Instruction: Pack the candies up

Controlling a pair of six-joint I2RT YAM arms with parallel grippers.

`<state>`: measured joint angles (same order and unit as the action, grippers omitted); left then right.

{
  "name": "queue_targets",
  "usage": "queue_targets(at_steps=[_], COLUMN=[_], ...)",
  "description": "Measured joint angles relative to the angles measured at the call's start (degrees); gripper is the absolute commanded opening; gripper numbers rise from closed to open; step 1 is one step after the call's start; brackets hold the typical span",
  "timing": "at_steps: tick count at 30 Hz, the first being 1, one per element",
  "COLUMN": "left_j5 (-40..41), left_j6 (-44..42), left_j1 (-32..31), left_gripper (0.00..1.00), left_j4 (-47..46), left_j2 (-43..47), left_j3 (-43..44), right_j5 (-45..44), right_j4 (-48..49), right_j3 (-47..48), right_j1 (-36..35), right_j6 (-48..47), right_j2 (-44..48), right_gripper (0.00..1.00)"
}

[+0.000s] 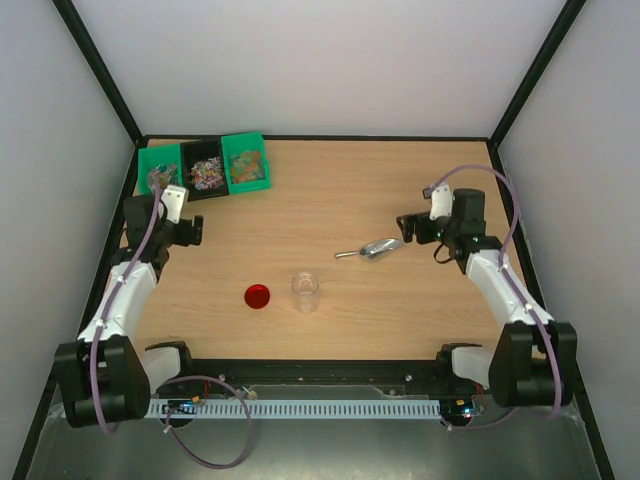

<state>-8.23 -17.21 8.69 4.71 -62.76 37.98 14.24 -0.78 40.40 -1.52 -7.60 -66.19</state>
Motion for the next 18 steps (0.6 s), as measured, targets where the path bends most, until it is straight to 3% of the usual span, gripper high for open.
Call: queue_targets(at_steps=[6, 11, 18], left_j5=[-6.5, -11.6, -17.1], left_j6=[3.8, 4.2, 4.2], left_j1=[0.0, 0.0, -0.2], left_gripper=[0.99, 0.99, 1.00], left_j4=[1.6, 4.2, 6.7], left_j2=[-4.0, -4.8, -4.7], left_j3=[4.2, 6.3, 7.6], right_j5=[7.8, 12.8, 18.4], right_j4=[-4.4, -13.6, -27.9], right_j3=[12.7, 24.8, 30.1], right_j1=[0.5, 1.4, 2.2], right_j6=[5.5, 6.1, 4.0], right_j2=[-9.9, -18.0, -25.4], right_gripper=[0.99, 0.99, 0.99])
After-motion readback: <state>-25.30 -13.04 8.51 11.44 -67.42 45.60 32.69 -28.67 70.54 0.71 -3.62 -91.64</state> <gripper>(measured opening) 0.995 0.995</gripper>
